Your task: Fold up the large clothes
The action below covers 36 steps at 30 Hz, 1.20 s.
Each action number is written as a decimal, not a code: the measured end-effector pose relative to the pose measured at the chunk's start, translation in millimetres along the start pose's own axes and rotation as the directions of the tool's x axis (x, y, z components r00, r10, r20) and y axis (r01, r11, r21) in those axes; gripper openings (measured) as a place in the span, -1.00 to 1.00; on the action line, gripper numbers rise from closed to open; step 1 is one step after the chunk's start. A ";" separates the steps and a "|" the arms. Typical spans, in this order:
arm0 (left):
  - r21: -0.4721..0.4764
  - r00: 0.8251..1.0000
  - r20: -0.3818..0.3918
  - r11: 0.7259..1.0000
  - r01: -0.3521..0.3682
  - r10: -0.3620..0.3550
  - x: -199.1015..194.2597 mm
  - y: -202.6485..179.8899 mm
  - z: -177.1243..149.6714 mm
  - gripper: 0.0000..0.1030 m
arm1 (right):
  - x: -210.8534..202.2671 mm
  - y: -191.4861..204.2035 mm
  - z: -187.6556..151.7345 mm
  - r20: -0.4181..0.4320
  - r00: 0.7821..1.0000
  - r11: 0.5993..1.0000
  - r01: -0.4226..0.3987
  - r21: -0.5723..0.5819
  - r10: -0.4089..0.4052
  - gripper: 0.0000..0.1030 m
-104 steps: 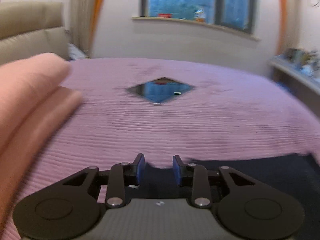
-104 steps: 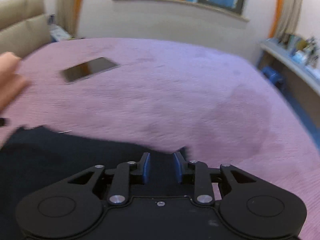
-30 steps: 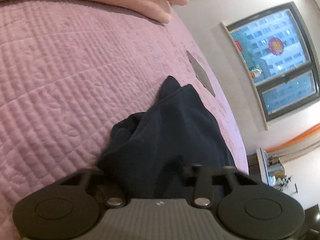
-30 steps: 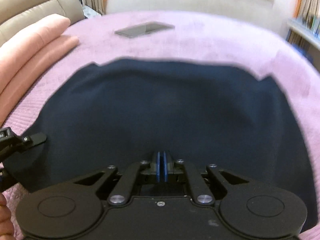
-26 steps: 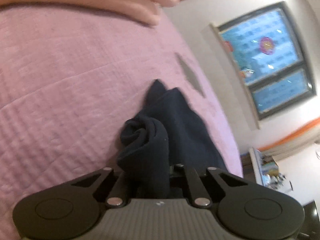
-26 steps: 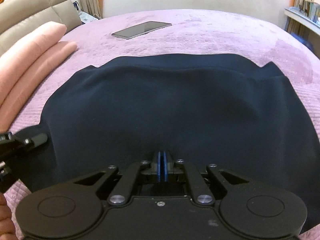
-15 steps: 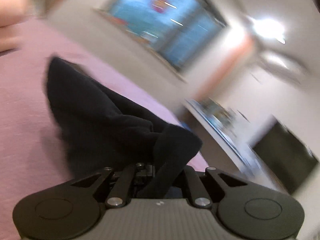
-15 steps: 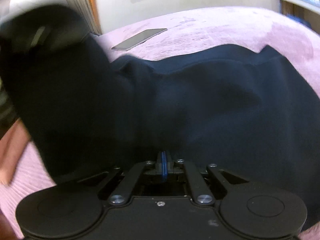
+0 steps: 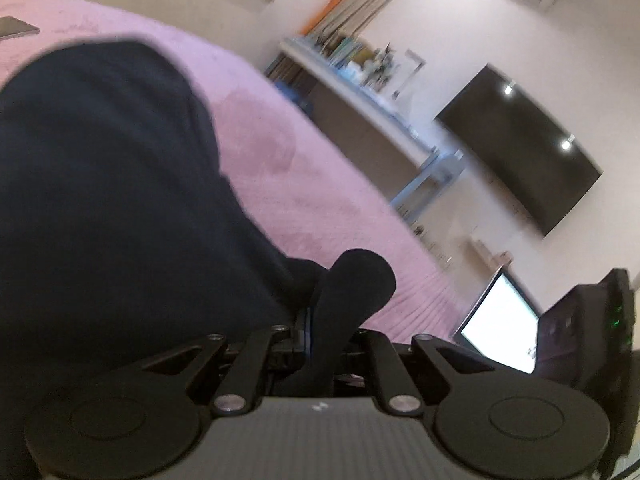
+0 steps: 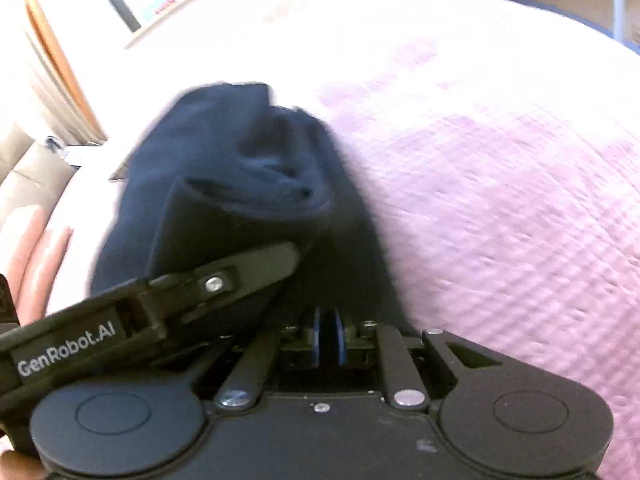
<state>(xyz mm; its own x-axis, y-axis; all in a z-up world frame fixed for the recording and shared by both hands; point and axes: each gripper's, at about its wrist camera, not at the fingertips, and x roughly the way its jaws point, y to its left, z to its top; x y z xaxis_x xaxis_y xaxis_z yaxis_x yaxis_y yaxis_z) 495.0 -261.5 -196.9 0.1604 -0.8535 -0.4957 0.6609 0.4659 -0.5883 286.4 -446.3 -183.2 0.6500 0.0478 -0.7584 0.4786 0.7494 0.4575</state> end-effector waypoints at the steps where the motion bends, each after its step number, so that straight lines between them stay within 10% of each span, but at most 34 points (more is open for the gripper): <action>1: 0.017 1.000 -0.001 1.000 -0.011 0.011 1.4 -2.2 -0.3 -0.85 | -2.0 -6.4 2.0 0.000 1.000 1.000 -0.014 0.015 0.014 -0.73; 10: 0.094 0.998 0.057 0.995 0.017 -0.022 -22.6 -46.4 17.6 -0.85 | -18.5 -11.8 3.2 0.059 0.997 0.999 -0.042 0.016 0.041 -0.73; 29: 0.119 0.977 -0.166 0.986 -0.117 0.136 28.6 -23.0 -32.1 -0.76 | -29.6 -28.6 23.0 0.075 0.996 0.994 0.056 -0.090 -0.049 -0.38; 33: 0.103 0.982 -0.172 0.992 -0.066 0.083 9.1 -41.9 -20.7 -0.19 | -32.6 -10.8 30.9 0.099 0.994 0.987 0.054 -0.155 -0.039 -0.21; 36: 0.148 0.973 -0.229 0.989 0.001 0.034 -19.4 -62.3 -19.3 -0.17 | -38.8 9.3 44.1 0.138 0.990 0.982 0.035 -0.185 -0.009 -0.15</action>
<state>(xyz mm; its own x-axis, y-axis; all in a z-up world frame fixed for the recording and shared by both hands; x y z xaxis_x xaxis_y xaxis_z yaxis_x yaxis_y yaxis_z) 436.5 -269.4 -163.1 0.0102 -0.7612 -0.6484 0.7623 0.4256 -0.4876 291.7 -470.3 -129.1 0.7208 -0.0503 -0.6913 0.3834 0.8598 0.3372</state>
